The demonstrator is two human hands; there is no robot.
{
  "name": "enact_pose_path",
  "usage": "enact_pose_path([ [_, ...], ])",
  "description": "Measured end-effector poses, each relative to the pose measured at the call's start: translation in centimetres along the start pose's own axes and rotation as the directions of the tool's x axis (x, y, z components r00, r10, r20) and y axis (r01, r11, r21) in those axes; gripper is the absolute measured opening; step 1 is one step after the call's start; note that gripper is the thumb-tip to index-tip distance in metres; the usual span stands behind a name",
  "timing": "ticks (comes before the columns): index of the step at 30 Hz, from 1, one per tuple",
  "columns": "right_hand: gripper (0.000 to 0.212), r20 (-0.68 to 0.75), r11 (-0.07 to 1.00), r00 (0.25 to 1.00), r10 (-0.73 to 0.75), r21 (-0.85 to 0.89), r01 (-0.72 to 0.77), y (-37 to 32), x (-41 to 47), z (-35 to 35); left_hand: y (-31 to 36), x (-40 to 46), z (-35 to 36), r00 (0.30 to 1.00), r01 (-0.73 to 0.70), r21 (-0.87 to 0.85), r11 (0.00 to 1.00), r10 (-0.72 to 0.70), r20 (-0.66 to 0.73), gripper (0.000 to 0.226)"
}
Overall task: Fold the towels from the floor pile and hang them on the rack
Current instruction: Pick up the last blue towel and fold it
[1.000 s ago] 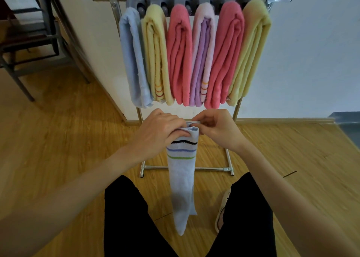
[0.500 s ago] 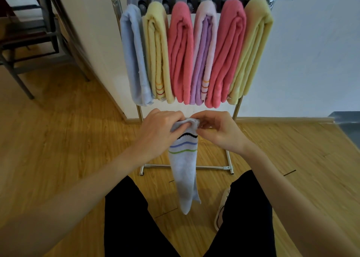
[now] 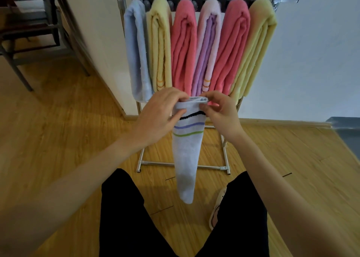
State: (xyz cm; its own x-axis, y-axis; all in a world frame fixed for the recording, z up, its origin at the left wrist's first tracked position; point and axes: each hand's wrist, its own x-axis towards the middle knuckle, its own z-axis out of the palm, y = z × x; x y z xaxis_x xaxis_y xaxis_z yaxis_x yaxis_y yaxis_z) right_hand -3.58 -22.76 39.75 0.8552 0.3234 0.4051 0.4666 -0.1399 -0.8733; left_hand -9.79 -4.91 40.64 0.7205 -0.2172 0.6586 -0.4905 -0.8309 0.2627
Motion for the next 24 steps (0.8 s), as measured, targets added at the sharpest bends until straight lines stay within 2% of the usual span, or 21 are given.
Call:
enact_pose_path([
  [2, 0.031, -0.022, 0.999, 0.999, 0.029, 0.033, -0.028, 0.0, 0.0, 0.2, -0.9, -2.2, 1.3, 0.983, 0.164, -0.083, 0.983, -0.17, -0.07, 0.064],
  [4, 0.029, -0.024, 0.997, 0.999, 0.048, 0.055, -0.047, 0.0, -0.1, 0.5, -1.8, -4.6, 2.8, 0.928, 0.37, -0.198, 0.908, -0.372, 0.029, 0.078],
  [6, 0.021, -0.017, 0.997, 0.999, 0.049, 0.059, -0.048, 0.1, -0.1, 0.6, -2.8, -6.7, 4.5, 0.829, 0.551, -0.248, 0.796, -0.492, 0.266, 0.067],
  [8, 0.016, -0.017, 0.996, 0.998, 0.057, 0.064, -0.056, 0.1, -0.2, 0.7, -3.7, -8.6, 6.3, 0.741, 0.649, -0.261, 0.715, -0.514, 0.432, 0.048],
  [12, 0.017, -0.054, 0.989, 0.994, 0.096, 0.121, -0.089, -0.2, -0.3, 0.7, -4.6, -10.9, 9.4, 0.66, 0.723, -0.264, 0.639, -0.524, 0.538, 0.026],
  [16, 0.017, -0.117, 0.972, 0.983, 0.141, 0.204, -0.115, -0.7, -0.3, -0.3, -4.3, -11.6, 12.3, 0.511, 0.835, -0.196, 0.514, -0.594, 0.621, 0.032],
  [19, 0.015, -0.204, 0.963, 0.962, 0.182, 0.232, -0.133, -0.5, -0.5, -1.4, -4.3, -11.9, 13.8, 0.431, 0.878, -0.158, 0.452, -0.602, 0.672, 0.031],
  [21, 0.014, -0.301, 0.958, 0.926, 0.229, 0.24, -0.159, 0.4, -0.8, -2.1, -4.6, -12.1, 14.1, 0.42, 0.885, -0.157, 0.439, -0.608, 0.674, 0.03],
  [24, 0.014, -0.395, 0.934, 0.851, 0.347, 0.231, -0.273, 2.7, -2.1, -3.2, -5.3, -12.1, 13.4, 0.47, 0.868, -0.213, 0.449, -0.6, 0.648, 0.025],
])
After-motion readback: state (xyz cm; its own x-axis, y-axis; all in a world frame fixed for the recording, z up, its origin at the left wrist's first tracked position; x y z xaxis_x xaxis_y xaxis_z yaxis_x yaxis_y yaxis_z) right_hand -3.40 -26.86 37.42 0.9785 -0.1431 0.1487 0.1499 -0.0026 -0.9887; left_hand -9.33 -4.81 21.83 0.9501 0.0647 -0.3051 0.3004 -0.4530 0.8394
